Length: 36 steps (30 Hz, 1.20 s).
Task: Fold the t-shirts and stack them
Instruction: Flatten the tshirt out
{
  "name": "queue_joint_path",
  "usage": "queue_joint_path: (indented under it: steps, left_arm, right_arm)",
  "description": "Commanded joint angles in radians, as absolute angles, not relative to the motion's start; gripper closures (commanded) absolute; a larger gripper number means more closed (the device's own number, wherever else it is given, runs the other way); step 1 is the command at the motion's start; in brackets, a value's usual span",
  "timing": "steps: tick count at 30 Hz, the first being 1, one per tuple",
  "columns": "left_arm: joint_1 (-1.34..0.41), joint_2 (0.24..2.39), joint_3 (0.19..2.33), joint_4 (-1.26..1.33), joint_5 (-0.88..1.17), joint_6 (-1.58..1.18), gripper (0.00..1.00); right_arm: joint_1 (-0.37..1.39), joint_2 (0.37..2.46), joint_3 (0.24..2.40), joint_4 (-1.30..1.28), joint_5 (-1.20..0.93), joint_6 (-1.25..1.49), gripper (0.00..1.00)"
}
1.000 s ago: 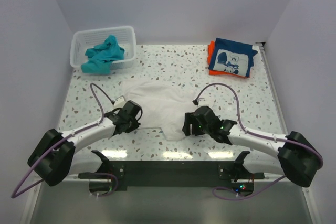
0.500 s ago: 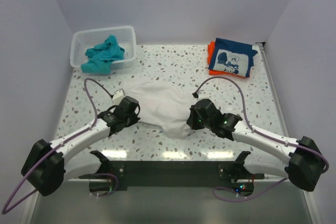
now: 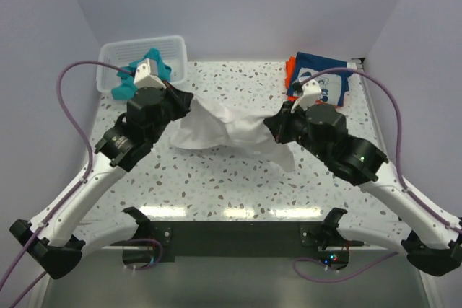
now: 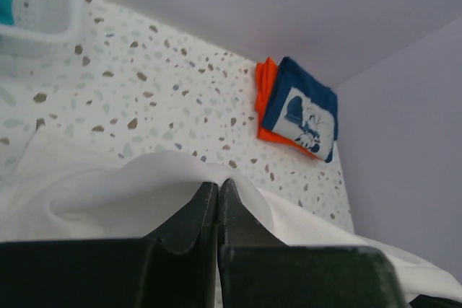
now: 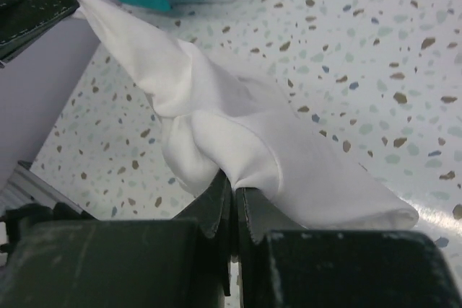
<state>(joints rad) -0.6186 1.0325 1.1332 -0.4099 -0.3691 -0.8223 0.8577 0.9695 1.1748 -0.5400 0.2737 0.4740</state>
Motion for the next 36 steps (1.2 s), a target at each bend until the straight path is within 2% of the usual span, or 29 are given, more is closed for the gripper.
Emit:
queue_joint_path:
  steps: [1, 7, 14, 22, 25, 27, 29, 31, 33, 34, 36]
  left_arm:
    - [-0.623, 0.991, 1.288, -0.396, -0.39, -0.712, 1.0]
    - [-0.624, 0.931, 1.454, -0.384, -0.316, -0.641, 1.0]
    - [-0.624, 0.911, 1.505, -0.408, -0.275, -0.586, 1.0]
    - [-0.623, 0.955, 1.342, -0.508, -0.336, -0.565, 1.0]
    - [-0.621, 1.076, 1.283, -0.517, -0.328, -0.558, 1.0]
    - [-0.615, 1.2, 1.24, -0.505, -0.336, -0.551, 1.0]
    - [-0.609, 1.299, 1.22, -0.453, -0.336, -0.517, 0.91]
    - [-0.585, 1.487, 1.255, -0.439, -0.33, -0.512, 0.82]
    - [-0.568, 1.691, 1.366, -0.465, -0.314, -0.499, 0.77]
    - [-0.565, 1.754, 1.421, -0.533, -0.324, -0.502, 0.59]
    - [-0.563, 1.889, 1.55, -0.589, -0.315, -0.503, 0.37]
  right_arm:
    - [0.862, 0.969, 1.369, -0.61, 0.341, 0.41, 1.0]
    - [0.862, 0.965, 1.552, -0.65, 0.235, 0.377, 1.0]
    - [0.862, 0.953, 1.583, -0.679, 0.198, 0.373, 1.0]
    - [0.862, 0.927, 1.353, -0.701, 0.259, 0.434, 1.0]
    - [0.848, 0.966, 1.249, -0.689, 0.317, 0.454, 1.0]
    - [0.764, 1.026, 1.195, -0.666, 0.217, 0.472, 1.0]
    - [0.602, 1.069, 1.085, -0.55, 0.041, 0.495, 1.0]
    - [0.511, 1.156, 0.984, -0.406, -0.105, 0.521, 1.0]
    - [0.427, 1.239, 0.969, -0.371, -0.124, 0.534, 1.0]
    - [0.41, 1.32, 0.986, -0.373, -0.123, 0.532, 1.0]
    - [0.37, 1.377, 1.006, -0.374, -0.13, 0.523, 1.0]
